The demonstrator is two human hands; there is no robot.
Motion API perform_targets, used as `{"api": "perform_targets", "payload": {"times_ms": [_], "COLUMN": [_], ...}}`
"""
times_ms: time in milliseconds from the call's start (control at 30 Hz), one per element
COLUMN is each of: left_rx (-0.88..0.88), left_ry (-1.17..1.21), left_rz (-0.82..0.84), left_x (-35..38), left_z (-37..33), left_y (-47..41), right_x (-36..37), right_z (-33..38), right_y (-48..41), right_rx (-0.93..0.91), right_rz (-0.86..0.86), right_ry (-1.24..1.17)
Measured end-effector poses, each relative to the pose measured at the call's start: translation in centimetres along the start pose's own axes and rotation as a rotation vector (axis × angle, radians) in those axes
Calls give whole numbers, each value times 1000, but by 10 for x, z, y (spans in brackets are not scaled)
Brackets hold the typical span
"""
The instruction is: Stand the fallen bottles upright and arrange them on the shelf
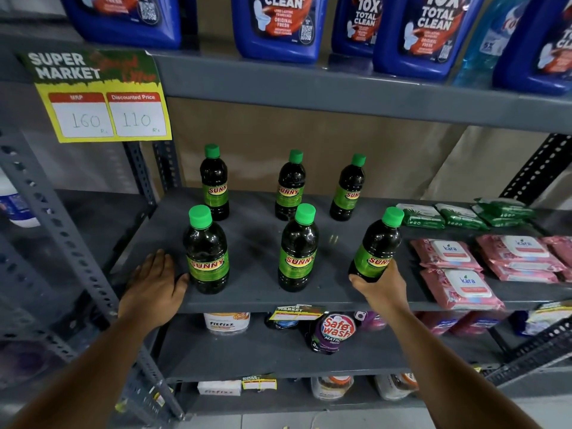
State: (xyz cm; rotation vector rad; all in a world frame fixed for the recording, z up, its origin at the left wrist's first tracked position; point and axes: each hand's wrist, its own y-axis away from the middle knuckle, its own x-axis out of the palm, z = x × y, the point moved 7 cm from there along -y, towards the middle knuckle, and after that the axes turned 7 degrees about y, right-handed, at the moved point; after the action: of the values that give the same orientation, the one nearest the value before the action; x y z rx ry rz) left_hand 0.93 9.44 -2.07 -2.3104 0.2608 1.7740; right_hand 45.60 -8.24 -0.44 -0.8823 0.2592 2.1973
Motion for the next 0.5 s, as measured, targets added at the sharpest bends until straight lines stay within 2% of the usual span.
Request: {"api": "perform_targets", "payload": {"times_ms": [133, 233, 333, 400, 500], "left_rx": [-2, -24, -47, -61, 63], "left_ry": [13, 62, 229, 360, 314], "left_rz": [2, 33, -1, -88, -268], "left_x": [3, 2, -7, -23, -54], "left_z": [1, 3, 3, 1, -19], "left_y": [-1, -2, -5, 1, 20], "right_x": [-9, -17, -18, -27, -46], "right_z": [15, 21, 28, 39, 58], "right_y": [11, 35, 55, 64, 61], "right_rx": [-118, -240, -351, -466, -574], "right_rz": [-11, -102, -131, -203, -286], "right_ry": [-69, -117, 150, 329, 496]}}
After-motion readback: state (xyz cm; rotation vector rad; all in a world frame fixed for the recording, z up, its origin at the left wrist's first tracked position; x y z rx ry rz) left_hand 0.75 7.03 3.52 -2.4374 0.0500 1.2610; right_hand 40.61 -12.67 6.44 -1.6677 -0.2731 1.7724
